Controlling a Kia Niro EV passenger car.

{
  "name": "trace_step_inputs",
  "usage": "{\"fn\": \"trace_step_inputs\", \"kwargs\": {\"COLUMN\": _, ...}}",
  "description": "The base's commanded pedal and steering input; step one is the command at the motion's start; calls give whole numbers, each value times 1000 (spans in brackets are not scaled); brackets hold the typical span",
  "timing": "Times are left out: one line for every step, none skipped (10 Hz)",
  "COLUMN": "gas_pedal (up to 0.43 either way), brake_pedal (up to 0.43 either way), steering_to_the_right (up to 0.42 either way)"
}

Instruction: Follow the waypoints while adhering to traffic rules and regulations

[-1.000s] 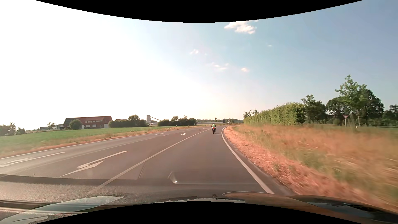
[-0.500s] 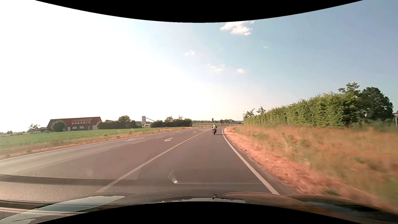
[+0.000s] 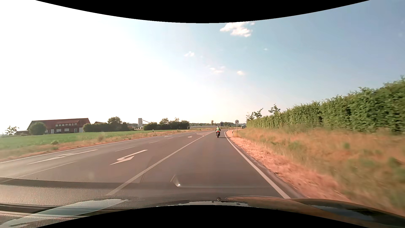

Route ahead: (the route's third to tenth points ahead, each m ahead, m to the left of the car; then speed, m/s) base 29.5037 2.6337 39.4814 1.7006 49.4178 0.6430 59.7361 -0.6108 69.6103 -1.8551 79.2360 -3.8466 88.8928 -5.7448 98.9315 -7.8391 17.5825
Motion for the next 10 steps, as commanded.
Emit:
{"fn": "trace_step_inputs", "kwargs": {"gas_pedal": 0, "brake_pedal": 0, "steering_to_the_right": 11}}
{"fn": "trace_step_inputs", "kwargs": {"gas_pedal": 0, "brake_pedal": 0, "steering_to_the_right": 11}}
{"fn": "trace_step_inputs", "kwargs": {"gas_pedal": 0, "brake_pedal": 0, "steering_to_the_right": 11}}
{"fn": "trace_step_inputs", "kwargs": {"gas_pedal": 0, "brake_pedal": 0, "steering_to_the_right": 11}}
{"fn": "trace_step_inputs", "kwargs": {"gas_pedal": 0, "brake_pedal": 0, "steering_to_the_right": 11}}
{"fn": "trace_step_inputs", "kwargs": {"gas_pedal": 39, "brake_pedal": 0, "steering_to_the_right": 10}}
{"fn": "trace_step_inputs", "kwargs": {"gas_pedal": 138, "brake_pedal": 0, "steering_to_the_right": 9}}
{"fn": "trace_step_inputs", "kwargs": {"gas_pedal": 138, "brake_pedal": 0, "steering_to_the_right": 8}}
{"fn": "trace_step_inputs", "kwargs": {"gas_pedal": 138, "brake_pedal": 0, "steering_to_the_right": 7}}
{"fn": "trace_step_inputs", "kwargs": {"gas_pedal": 157, "brake_pedal": 0, "steering_to_the_right": 6}}
